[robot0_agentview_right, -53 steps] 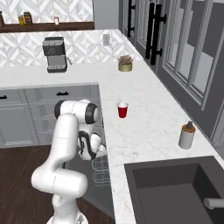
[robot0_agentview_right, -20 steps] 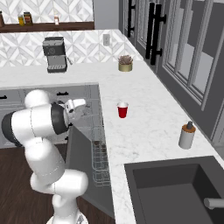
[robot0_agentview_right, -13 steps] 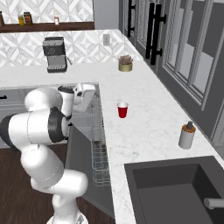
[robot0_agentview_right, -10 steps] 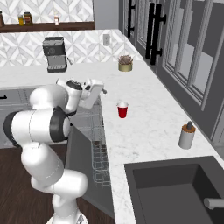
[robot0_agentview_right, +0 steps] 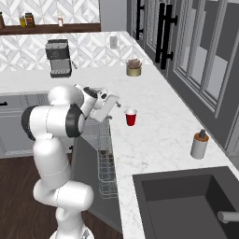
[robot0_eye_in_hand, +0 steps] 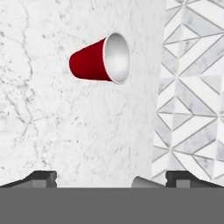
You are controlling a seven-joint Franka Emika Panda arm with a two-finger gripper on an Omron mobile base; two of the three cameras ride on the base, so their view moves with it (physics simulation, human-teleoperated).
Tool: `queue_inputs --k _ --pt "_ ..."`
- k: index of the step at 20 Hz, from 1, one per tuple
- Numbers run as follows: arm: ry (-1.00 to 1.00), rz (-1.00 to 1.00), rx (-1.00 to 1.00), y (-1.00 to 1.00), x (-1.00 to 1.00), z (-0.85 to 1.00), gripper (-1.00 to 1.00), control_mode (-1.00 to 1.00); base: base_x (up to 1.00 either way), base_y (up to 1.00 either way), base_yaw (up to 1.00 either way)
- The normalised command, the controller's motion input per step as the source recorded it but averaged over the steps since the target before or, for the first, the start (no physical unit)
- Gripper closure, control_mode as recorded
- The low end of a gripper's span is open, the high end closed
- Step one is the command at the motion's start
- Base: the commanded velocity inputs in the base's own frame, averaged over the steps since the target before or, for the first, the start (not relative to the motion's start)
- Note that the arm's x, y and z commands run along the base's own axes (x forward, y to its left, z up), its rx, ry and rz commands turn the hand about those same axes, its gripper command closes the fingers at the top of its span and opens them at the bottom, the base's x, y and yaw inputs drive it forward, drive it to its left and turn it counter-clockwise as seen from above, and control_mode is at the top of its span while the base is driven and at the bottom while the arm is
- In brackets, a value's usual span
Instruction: Pick up the cup and bowl from the counter, place them in the dishwasher, and close the dishwasher door.
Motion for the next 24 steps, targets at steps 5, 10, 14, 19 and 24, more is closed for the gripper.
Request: queue_inputs --k 5,10,14,19,24 --pt "0.00 0.00 0.02 -0.27 0.39 -0.08 -1.00 -1.00 0.00 0.00 0.00" --pt "0.00 0.00 0.03 -0.23 0.48 -0.39 -1.00 -1.00 0.00 0.00 0.00" --pt "0.00 0.00 0.07 -0.15 0.42 -0.29 -1.00 -1.00 0.00 0.00 0.00" --pt "0.00 0.00 0.07 0.00 0.51 -0.28 -1.00 -1.00 0.00 0.00 0.00" --pt "0.00 0.01 0.04 0.00 0.50 -0.26 -1.00 -1.00 0.00 0.00 0.00"
